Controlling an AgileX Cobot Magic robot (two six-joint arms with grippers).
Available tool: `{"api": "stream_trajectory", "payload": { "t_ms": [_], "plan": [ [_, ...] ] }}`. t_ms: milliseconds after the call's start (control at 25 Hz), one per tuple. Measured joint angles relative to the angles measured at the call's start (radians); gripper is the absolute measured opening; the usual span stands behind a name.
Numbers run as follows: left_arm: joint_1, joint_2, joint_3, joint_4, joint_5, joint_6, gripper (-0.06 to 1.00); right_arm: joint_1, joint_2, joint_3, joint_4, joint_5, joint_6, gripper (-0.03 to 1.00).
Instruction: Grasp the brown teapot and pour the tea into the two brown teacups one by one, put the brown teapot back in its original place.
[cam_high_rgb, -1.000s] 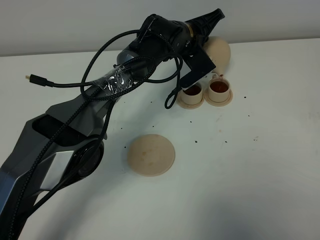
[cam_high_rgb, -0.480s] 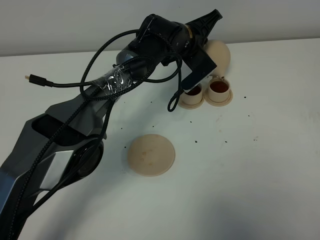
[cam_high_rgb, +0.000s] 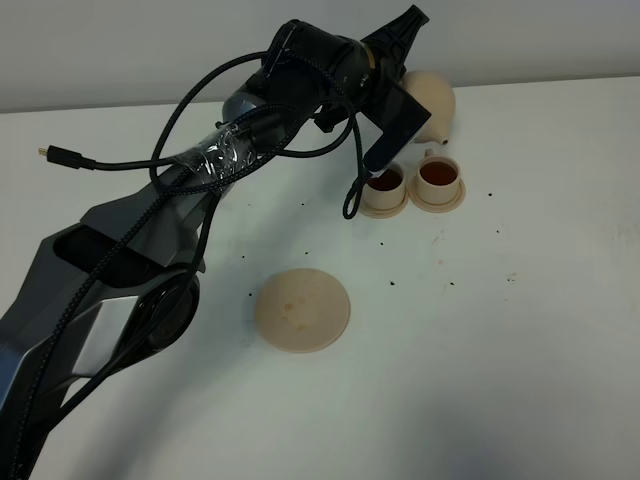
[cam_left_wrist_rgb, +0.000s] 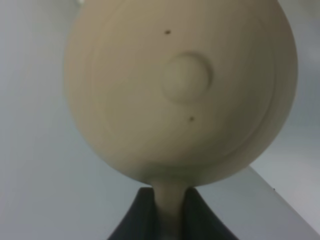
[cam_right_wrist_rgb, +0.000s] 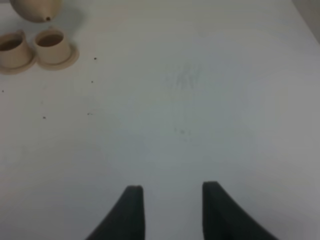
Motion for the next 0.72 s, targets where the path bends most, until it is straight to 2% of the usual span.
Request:
{"api": "stream_trajectory", "payload": {
  "t_ms": [200, 720],
  "plan": [
    [0.009, -0.075, 0.0, 0.0, 0.087, -0.208, 0.15, 0.0, 0.0, 0.0, 0.003, 0.0, 0.0, 0.31],
    [0.01, -0.228, 0.0, 0.004, 0.613, -0.931, 0.15, 0.0, 0.0, 0.0, 0.003, 0.0, 0.0, 0.31]
  ]
}}
